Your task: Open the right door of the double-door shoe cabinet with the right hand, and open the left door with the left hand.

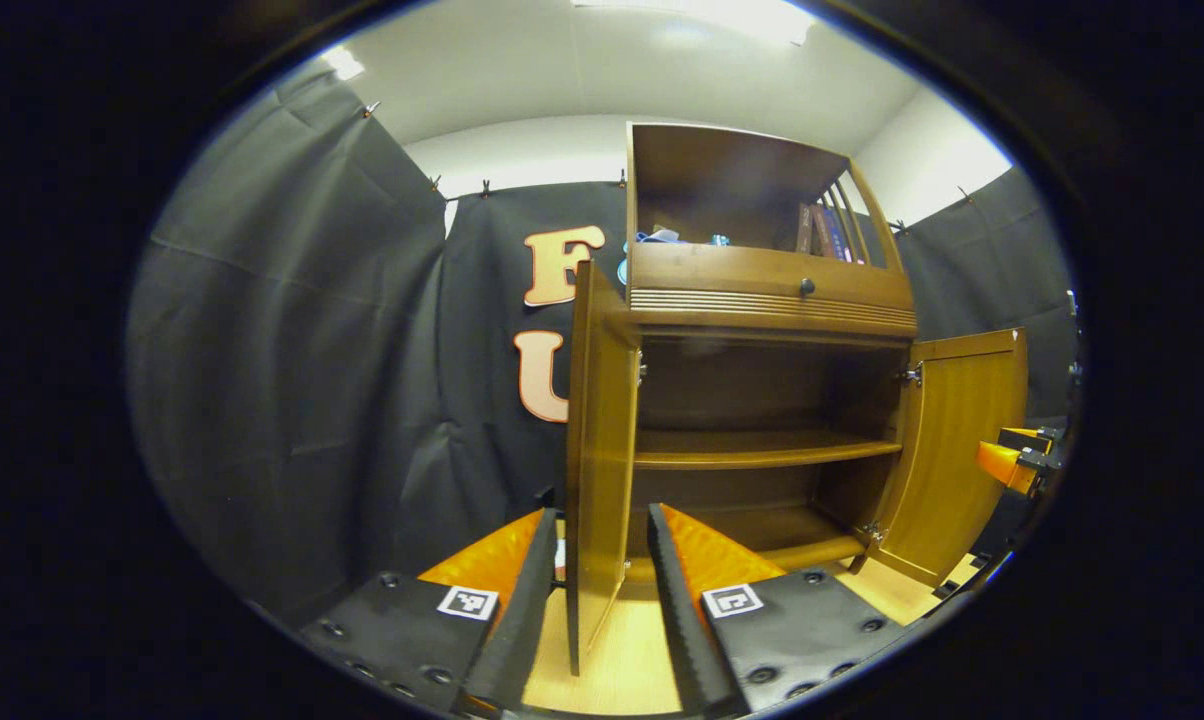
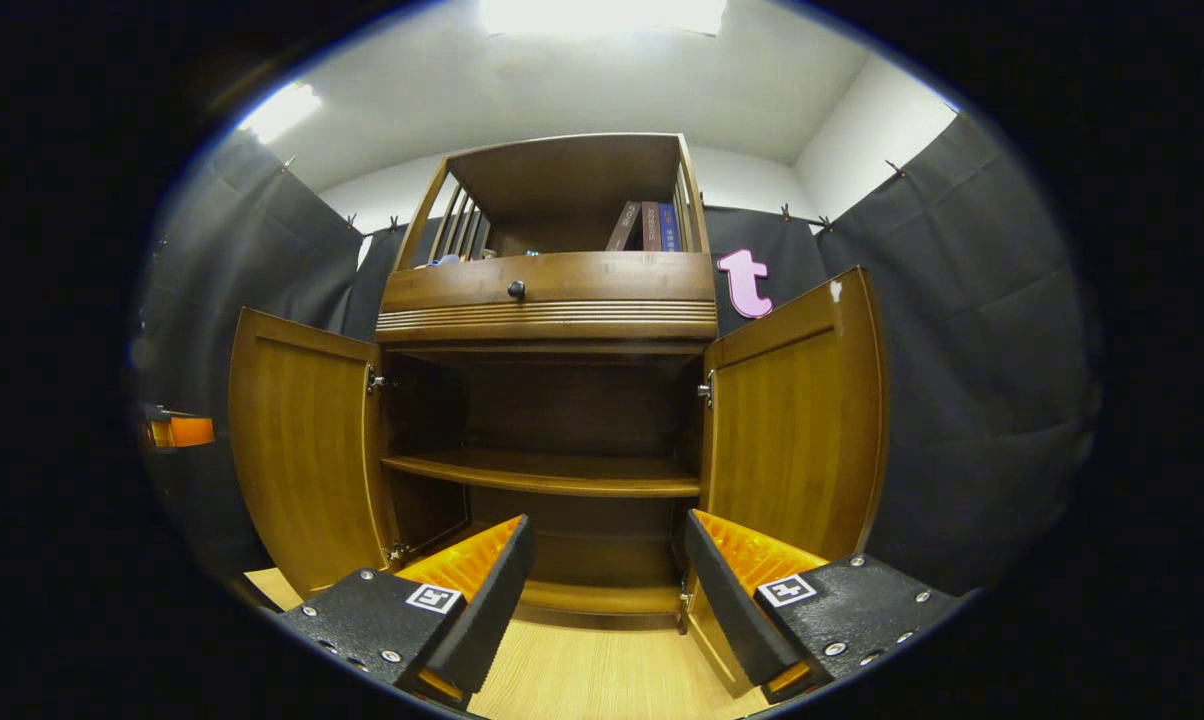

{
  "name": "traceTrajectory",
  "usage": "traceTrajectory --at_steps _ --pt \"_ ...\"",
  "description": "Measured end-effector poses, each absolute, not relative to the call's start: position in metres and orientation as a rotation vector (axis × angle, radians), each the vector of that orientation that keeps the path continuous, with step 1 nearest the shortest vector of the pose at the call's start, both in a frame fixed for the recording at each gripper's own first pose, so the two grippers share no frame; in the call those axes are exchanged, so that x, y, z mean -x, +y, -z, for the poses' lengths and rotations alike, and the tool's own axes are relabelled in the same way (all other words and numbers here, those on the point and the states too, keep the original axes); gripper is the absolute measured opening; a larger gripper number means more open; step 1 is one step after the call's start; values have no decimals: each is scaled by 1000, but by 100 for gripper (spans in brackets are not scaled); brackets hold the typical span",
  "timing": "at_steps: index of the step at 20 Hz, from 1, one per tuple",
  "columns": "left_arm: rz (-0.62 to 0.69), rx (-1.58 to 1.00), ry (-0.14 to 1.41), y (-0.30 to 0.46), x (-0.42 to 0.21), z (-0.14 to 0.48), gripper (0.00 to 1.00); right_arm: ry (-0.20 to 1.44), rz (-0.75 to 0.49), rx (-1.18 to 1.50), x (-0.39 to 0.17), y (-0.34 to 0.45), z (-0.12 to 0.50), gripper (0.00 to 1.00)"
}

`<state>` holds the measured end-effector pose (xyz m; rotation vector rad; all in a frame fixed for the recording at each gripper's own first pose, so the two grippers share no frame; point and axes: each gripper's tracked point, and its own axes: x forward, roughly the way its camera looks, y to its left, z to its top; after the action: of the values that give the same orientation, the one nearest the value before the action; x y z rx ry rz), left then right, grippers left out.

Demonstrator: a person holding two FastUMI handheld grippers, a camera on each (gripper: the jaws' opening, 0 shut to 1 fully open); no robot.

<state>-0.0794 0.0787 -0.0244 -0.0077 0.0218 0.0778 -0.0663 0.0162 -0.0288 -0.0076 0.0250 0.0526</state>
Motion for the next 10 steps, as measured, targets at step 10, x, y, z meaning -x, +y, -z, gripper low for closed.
traceTrajectory --at_steps 10 --pt "-38 -3 -6 33 72 5 95 -25 -38 33 88 -11 2 92"
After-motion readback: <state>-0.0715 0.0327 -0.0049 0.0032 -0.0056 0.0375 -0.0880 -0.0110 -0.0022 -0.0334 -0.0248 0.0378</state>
